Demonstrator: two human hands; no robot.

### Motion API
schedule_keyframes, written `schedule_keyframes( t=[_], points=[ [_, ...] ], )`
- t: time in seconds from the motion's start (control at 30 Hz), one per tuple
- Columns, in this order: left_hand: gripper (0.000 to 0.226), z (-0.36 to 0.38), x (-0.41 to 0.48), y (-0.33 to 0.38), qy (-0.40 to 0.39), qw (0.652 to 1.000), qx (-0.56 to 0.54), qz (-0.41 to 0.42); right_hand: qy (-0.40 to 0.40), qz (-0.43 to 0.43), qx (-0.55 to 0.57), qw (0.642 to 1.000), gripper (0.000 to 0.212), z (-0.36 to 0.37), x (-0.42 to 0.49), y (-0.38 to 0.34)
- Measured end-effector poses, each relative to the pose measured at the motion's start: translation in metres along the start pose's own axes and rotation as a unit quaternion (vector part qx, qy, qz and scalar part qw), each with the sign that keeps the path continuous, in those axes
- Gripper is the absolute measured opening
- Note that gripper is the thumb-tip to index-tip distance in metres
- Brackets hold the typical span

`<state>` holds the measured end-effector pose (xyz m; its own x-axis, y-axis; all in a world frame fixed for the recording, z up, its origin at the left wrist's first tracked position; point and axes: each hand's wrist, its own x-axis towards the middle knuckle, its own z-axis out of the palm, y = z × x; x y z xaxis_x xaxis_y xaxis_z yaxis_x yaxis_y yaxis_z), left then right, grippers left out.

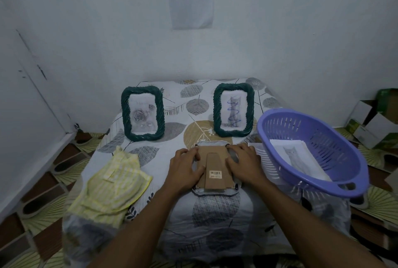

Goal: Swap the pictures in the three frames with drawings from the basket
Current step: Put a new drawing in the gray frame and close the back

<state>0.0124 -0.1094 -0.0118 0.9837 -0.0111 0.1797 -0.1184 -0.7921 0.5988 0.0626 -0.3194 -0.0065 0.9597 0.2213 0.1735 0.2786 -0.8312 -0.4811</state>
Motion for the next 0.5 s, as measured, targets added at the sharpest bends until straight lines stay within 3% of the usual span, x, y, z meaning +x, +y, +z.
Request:
schedule_keyframes(
  t=[0.1, 0.27, 0.5],
  points=[
    [0.020, -0.009, -0.006, 0.004, 0.005, 0.998, -0.059, -0.001, -0.001, -0.012, 0.049, 0.999, 0.042, -0.008, -0.005, 0.001],
    [0.043, -0.017, -0.028, 0.011, 0.062, 0.996, -0.029, 0.049, 0.026, -0.056, 0.040, 0.997, 0.029, -0.014, -0.036, 0.005],
    [0.037, -0.008, -0.074, 0.010, 0.059, 0.998, -0.007, 0.023, 0.076, -0.042, 0.060, 0.994, 0.017, -0.018, -0.090, 0.006]
  ],
)
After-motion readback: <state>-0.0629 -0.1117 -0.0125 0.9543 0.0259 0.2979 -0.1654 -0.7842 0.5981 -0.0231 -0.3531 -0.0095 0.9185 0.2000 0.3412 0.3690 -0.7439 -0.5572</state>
